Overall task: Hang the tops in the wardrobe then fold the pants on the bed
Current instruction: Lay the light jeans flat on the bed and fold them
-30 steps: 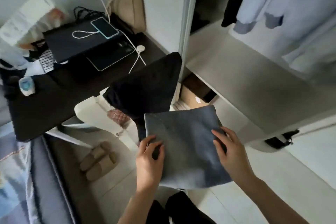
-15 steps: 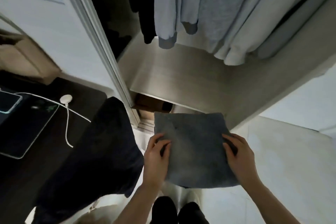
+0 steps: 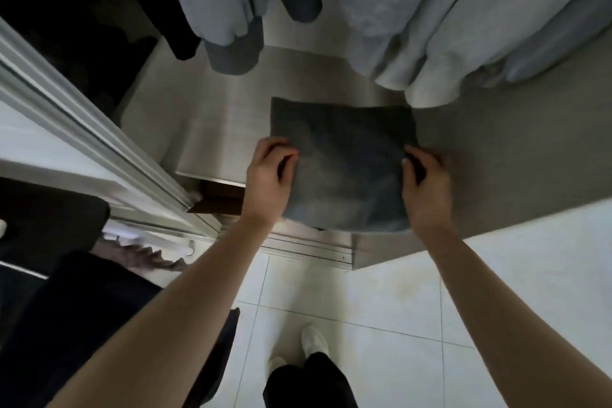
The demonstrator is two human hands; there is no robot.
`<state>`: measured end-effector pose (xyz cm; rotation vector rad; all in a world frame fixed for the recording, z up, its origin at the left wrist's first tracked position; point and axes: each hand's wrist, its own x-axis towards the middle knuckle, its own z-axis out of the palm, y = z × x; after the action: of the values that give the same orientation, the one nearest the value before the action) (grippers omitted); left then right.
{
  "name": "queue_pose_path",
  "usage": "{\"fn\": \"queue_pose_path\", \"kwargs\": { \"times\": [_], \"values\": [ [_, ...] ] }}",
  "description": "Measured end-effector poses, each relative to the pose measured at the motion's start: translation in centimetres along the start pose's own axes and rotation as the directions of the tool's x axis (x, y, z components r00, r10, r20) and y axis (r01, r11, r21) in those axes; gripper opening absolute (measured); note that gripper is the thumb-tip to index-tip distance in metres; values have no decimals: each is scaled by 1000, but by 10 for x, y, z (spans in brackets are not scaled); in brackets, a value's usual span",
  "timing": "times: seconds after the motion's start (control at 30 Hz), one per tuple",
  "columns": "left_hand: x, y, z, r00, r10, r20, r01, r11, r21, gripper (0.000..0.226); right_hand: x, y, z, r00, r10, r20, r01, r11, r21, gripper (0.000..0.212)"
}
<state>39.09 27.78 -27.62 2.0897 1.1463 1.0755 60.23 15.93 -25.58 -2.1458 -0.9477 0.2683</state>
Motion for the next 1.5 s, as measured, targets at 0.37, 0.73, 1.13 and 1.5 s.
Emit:
{"fn": "queue_pose_path", "kwargs": {
  "times": [0.37,0.73,1.13,1.5],
  "values": [
    [-36,-104,105,687,-348,638,-302,662,686,75,-4,97,104,895,67,440,293,654,-697,84],
    [-21,-124,111,706,-58,706,-516,640,569,58,34,107,129,839,-2,544,470,507,-722,85],
    [1,-118,145,662,-88,744,-491,699,520,84,39,128,121,932,39,360,285,534,-796,93],
    [1,-120,154,668,-156,727,-504,624,597,101,35,145,131,927,38,373,301,515,-802,101]
  ]
}}
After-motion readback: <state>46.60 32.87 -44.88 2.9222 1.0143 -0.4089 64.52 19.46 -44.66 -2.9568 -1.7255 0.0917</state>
